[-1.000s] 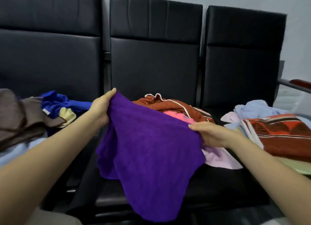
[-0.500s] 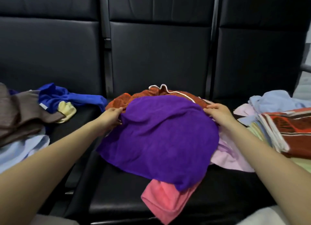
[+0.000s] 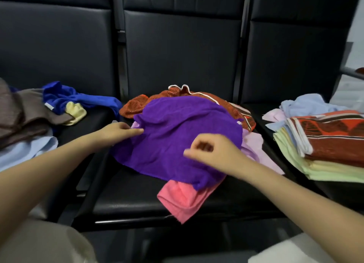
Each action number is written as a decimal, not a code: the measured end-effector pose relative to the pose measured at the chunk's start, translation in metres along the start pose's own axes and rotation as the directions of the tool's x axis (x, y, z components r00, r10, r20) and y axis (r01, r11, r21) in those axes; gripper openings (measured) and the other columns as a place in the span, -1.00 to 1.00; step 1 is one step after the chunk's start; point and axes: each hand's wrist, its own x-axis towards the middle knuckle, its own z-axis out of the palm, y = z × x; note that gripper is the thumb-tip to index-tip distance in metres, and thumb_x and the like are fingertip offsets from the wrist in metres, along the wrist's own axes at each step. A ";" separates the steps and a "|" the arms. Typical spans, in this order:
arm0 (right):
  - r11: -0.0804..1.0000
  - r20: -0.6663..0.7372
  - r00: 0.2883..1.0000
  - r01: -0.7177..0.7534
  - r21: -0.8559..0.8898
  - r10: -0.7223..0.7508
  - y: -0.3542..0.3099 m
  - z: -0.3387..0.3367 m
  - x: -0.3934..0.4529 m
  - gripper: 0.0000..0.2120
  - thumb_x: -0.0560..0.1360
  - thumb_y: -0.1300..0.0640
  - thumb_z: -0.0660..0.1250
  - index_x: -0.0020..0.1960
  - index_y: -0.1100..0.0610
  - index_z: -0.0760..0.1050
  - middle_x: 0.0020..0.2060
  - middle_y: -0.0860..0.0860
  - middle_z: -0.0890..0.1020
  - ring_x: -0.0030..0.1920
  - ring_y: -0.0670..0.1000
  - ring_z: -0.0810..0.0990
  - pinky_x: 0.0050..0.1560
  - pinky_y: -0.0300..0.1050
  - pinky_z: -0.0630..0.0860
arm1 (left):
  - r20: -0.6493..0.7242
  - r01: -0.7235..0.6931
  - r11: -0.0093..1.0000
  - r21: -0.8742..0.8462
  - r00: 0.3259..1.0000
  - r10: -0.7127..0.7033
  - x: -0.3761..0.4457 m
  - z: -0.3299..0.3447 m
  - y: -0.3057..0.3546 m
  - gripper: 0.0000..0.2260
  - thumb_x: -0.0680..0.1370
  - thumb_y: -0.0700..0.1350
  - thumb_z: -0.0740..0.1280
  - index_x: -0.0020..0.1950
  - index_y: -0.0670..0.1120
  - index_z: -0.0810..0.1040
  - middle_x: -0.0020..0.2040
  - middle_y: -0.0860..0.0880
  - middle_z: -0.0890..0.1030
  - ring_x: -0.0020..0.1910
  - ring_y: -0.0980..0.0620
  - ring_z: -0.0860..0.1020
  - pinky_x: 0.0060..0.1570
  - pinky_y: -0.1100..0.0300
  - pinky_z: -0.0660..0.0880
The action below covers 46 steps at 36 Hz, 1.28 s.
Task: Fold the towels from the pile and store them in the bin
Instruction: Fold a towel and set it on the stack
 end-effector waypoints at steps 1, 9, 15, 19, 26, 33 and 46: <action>0.997 0.080 0.997 0.019 -0.074 -0.013 -0.001 0.004 -0.007 -0.72 0.36 -0.13 0.51 -0.16 0.07 0.60 -0.26 0.00 0.62 -0.27 -0.16 0.50 -0.18 -0.19 0.45 | 0.018 0.019 0.999 0.027 1.000 -0.019 -0.003 -0.001 -0.001 -0.59 0.44 0.25 0.41 -0.01 -0.09 0.61 0.07 -0.06 0.55 -0.07 0.01 0.57 -0.19 0.22 0.45; 0.795 0.094 0.955 0.286 -0.535 -0.280 0.020 0.000 -0.045 -0.76 0.41 -0.03 0.24 -0.04 0.06 0.57 -0.19 -0.05 0.61 -0.12 0.00 0.59 -0.12 -0.25 0.37 | -0.051 0.025 0.954 -0.300 0.998 -0.042 -0.033 -0.003 -0.009 -0.80 0.60 -0.09 0.31 0.08 -0.21 0.60 -0.01 -0.14 0.64 -0.11 -0.05 0.60 -0.10 0.18 0.50; 0.990 -0.146 0.987 0.042 -0.131 -0.061 0.014 -0.024 -0.052 -0.81 0.50 0.30 0.35 -0.12 0.02 0.56 -0.29 -0.18 0.62 -0.21 -0.30 0.53 -0.11 -0.32 0.40 | -0.068 0.122 0.875 -0.469 0.982 -0.174 -0.055 -0.003 -0.010 -0.73 0.64 -0.08 0.22 -0.25 -0.08 0.41 -0.59 -0.02 0.33 -0.72 0.12 0.21 -0.66 0.42 0.14; 0.995 -0.053 0.999 -0.002 0.096 0.007 0.001 -0.048 -0.061 -0.90 0.50 0.22 0.26 -0.09 0.07 0.54 -0.21 -0.11 0.60 -0.16 -0.18 0.51 -0.07 -0.36 0.41 | -0.090 0.048 0.994 -0.095 0.994 -0.056 -0.067 0.001 -0.009 -0.86 0.62 -0.13 0.28 0.03 -0.19 0.55 -0.29 -0.13 0.53 -0.40 -0.04 0.50 -0.38 0.20 0.42; 0.947 0.029 0.998 -0.038 -0.320 0.049 0.010 -0.044 -0.074 -0.76 0.55 0.13 0.33 -0.14 -0.21 0.43 -0.11 -0.19 0.63 -0.10 -0.20 0.54 -0.05 -0.33 0.36 | -0.191 -0.302 0.827 0.475 0.881 0.432 -0.091 0.028 -0.007 -0.62 0.52 0.16 0.30 0.20 -0.06 0.49 0.06 -0.10 0.55 0.09 -0.10 0.51 0.11 0.04 0.44; 0.998 -0.060 0.998 -0.008 -0.054 0.005 0.004 -0.047 -0.072 -0.80 0.55 0.09 0.36 -0.19 0.17 0.59 -0.29 0.08 0.58 -0.26 -0.04 0.51 -0.14 -0.13 0.43 | 0.060 -0.705 0.635 0.316 0.682 0.728 -0.124 0.080 0.041 -0.48 0.41 0.41 0.11 0.12 0.07 0.51 -0.09 0.18 0.47 -0.03 0.17 0.45 -0.03 0.25 0.41; 0.956 0.053 0.997 -0.042 -0.289 0.060 0.029 -0.061 -0.064 -0.79 0.54 0.02 0.36 -0.26 -0.02 0.48 -0.43 -0.11 0.48 -0.38 -0.13 0.41 -0.29 -0.25 0.32 | -0.040 -0.746 0.539 0.391 0.571 0.820 -0.090 0.075 0.064 -0.60 0.57 0.13 0.02 0.07 -0.07 0.55 -0.08 -0.01 0.65 -0.10 -0.05 0.59 -0.10 0.04 0.48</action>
